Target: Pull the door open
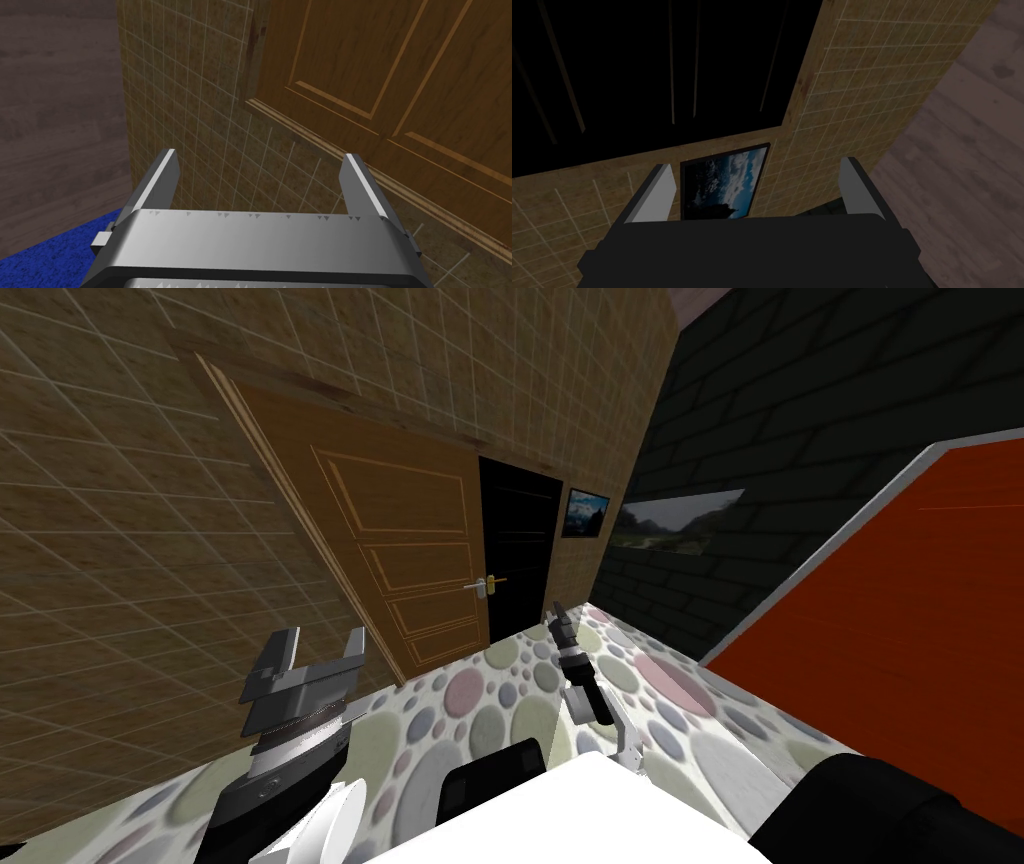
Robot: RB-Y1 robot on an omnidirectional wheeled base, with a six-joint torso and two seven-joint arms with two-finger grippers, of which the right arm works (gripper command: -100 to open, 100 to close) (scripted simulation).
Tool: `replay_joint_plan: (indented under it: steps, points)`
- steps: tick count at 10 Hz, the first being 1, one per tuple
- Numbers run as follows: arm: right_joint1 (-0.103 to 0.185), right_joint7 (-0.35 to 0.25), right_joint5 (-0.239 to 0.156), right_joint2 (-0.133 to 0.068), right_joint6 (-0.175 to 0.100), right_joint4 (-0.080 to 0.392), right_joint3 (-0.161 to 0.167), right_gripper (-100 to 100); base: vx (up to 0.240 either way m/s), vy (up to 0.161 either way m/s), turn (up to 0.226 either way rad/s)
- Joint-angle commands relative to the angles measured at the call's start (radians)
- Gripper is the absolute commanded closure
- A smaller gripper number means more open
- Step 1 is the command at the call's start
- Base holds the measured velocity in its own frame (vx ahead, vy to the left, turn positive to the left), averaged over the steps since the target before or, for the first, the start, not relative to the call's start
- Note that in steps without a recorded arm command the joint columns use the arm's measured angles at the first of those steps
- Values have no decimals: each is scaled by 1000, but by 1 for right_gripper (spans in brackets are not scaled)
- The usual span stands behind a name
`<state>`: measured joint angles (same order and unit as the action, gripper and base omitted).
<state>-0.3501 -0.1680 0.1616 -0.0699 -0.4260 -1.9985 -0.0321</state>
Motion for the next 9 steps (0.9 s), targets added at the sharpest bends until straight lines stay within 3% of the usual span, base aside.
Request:
replay_joint_plan:
  steps: [1, 9]
  points:
    - [18, -13, 6, -7, 6, 33, -4, -100, 105, -2, 74]
    - [124, -74, 37, -38, 20, 230, -29, -100, 102, -2, 72]
